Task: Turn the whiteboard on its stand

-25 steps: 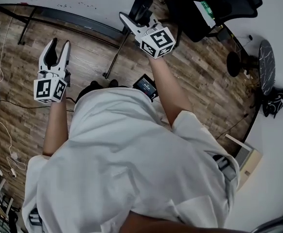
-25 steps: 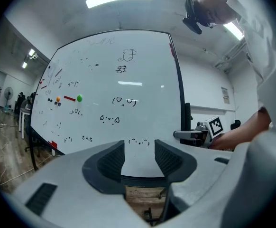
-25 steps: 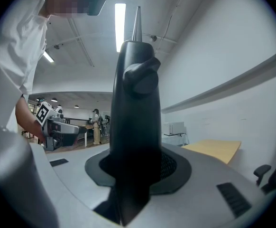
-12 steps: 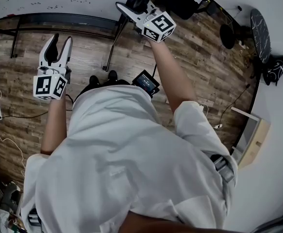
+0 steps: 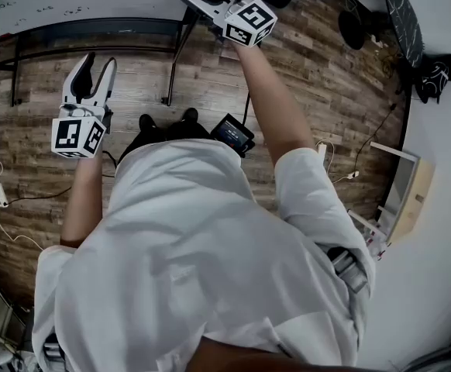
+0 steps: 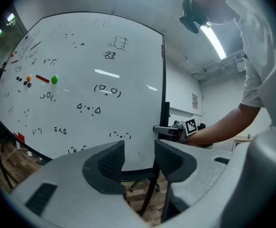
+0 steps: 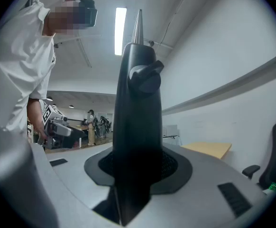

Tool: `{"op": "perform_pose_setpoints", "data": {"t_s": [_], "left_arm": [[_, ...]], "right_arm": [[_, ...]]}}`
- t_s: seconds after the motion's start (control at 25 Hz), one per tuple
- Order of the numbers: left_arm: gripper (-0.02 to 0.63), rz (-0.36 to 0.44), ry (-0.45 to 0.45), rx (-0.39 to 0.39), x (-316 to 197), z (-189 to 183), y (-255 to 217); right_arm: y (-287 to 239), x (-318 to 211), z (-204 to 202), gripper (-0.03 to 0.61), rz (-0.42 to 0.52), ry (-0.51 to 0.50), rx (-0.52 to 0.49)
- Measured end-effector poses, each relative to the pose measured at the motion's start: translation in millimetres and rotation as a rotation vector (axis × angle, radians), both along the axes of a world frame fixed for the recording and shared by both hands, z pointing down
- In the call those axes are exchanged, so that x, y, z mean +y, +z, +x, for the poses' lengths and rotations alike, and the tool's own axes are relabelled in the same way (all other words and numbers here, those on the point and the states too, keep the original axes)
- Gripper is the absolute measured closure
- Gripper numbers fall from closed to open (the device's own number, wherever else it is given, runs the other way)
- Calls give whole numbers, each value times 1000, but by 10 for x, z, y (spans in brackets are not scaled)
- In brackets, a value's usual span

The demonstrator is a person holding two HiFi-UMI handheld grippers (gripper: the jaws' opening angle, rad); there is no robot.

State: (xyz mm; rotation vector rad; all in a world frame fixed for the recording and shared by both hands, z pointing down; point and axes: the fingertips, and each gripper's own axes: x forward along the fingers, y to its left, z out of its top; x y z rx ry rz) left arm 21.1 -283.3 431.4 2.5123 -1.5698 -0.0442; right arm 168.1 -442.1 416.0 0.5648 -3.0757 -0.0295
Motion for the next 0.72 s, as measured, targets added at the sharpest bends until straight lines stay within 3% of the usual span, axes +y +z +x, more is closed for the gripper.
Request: {"op": "perform_pose_setpoints", "data": {"t_s": [0.36, 0.56, 0.72], "left_arm": [[414, 31, -48, 14, 23, 219, -140], [414, 24, -45, 12, 21, 59, -180], [414, 24, -49, 1, 132, 491, -165]], "right_arm": [[12, 39, 172, 431, 3, 0, 2], [-20, 4, -16, 435, 3, -4, 4], [-25, 84, 437, 436, 16, -4, -8]]}}
